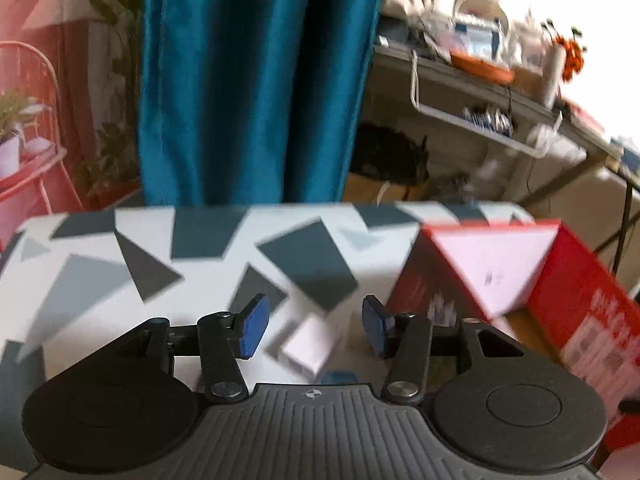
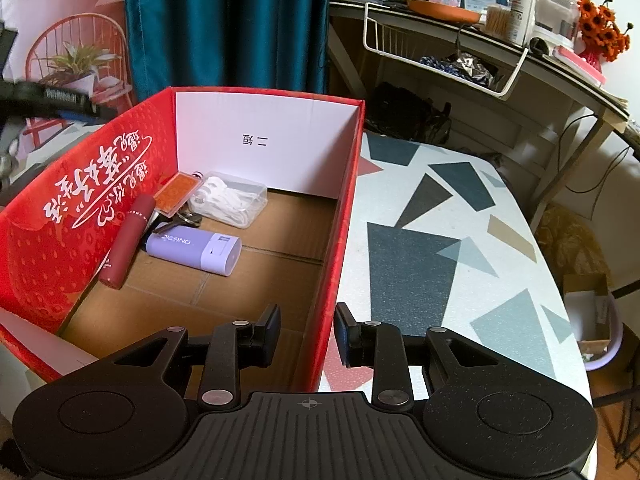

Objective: Organize rigid objects
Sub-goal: 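Move the left gripper back down to the blue-capped bottle, then close the left gripper on the blue-capped bottle and lift it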

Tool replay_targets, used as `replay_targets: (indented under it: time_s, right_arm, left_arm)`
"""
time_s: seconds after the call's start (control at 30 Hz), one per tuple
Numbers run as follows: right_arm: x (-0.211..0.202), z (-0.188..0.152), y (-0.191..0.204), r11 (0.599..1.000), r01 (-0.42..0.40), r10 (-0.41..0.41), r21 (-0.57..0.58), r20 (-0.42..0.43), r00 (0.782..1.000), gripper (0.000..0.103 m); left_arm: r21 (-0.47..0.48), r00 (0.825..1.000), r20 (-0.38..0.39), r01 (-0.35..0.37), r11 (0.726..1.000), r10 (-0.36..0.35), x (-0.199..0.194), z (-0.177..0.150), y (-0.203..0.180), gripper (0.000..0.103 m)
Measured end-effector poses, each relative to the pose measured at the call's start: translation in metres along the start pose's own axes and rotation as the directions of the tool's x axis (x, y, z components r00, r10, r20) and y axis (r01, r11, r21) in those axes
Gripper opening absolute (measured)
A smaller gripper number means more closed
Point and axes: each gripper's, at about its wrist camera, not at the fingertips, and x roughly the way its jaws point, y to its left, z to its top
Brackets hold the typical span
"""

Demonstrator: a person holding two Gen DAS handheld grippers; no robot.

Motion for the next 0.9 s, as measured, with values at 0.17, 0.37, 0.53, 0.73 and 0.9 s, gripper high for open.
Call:
replay_targets:
  time_s: [0.17, 0.37, 0.53, 0.73, 0.9]
  right_arm:
    - [0.000, 0.000, 0.000, 1.000, 0.000, 0.000, 0.000, -0.001, 1.000, 0.027]
    - [0.000, 0.001, 0.000, 1.000, 0.000, 0.000, -0.001, -0.001, 1.000, 0.028]
    - [0.000, -0.001, 0.000, 1.000, 0.000, 0.000, 0.000, 0.001, 1.000, 0.027]
    - [0.000, -0.001, 0.000, 1.000, 0.001, -0.001, 0.000, 0.001, 1.000, 0.027]
    - [0.000, -0.001, 0.000, 1.000, 0.000, 0.000, 0.000, 0.000, 1.000, 0.027]
  left_arm:
    - [0.042, 0.996, -0.081, 0.032, 0.999, -0.028, 0.024, -0.025, -0.013, 0.043]
    - [0.079, 0.991, -0.132, 0.025, 0.997, -0.014, 0.044, -0.042, -0.017, 0.043]
    - [0.108, 0.992, -0.128, -0.007, 0.994, 0.020, 0.044, -0.053, -0.019, 0.032]
    - [0.118, 0.992, -0.119, -0.016, 0.993, 0.030, 0.036, -0.058, -0.021, 0.032]
    - [0.127, 0.993, -0.110, -0.020, 0.992, 0.035, 0.026, -0.067, -0.021, 0.032]
